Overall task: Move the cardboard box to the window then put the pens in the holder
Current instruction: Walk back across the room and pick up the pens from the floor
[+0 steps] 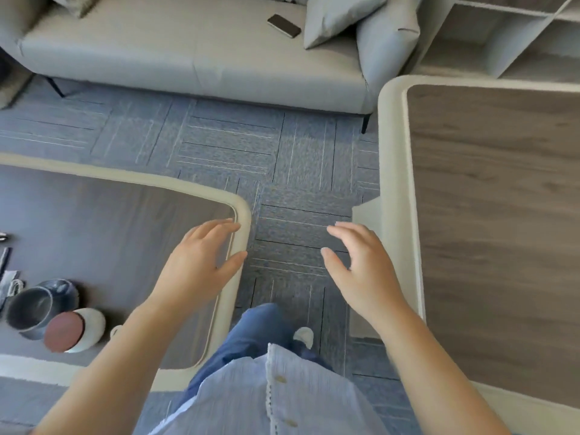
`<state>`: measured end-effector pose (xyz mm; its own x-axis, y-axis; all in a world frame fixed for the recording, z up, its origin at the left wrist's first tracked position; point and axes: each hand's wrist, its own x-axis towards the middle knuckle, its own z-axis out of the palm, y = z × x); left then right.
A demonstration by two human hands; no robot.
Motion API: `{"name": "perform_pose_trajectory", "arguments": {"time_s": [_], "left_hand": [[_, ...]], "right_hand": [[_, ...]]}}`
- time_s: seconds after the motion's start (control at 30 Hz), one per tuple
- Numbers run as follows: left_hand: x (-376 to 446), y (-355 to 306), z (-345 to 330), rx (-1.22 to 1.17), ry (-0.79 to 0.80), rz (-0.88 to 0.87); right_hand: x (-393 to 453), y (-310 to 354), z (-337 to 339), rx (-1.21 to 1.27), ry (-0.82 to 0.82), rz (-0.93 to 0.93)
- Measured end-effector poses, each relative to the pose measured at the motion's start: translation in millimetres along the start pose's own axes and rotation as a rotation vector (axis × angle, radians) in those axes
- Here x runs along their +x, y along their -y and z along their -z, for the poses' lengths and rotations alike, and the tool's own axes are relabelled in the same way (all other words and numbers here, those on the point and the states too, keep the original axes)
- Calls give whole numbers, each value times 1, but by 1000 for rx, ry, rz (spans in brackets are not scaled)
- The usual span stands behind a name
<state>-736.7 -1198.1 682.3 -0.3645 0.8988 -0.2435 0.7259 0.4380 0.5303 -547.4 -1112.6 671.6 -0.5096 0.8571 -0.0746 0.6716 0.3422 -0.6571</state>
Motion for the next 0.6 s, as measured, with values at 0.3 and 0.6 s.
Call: {"name": "perform_pose_trajectory", "arguments": {"time_s": [0.3,0.6], "left_hand": [[114,5,15,-7,-58,108],[313,-26,74,4,-69,-53]], "right_hand": [[154,-4,10,18,24,85],[296,-19,30,1,41,-67]]}}
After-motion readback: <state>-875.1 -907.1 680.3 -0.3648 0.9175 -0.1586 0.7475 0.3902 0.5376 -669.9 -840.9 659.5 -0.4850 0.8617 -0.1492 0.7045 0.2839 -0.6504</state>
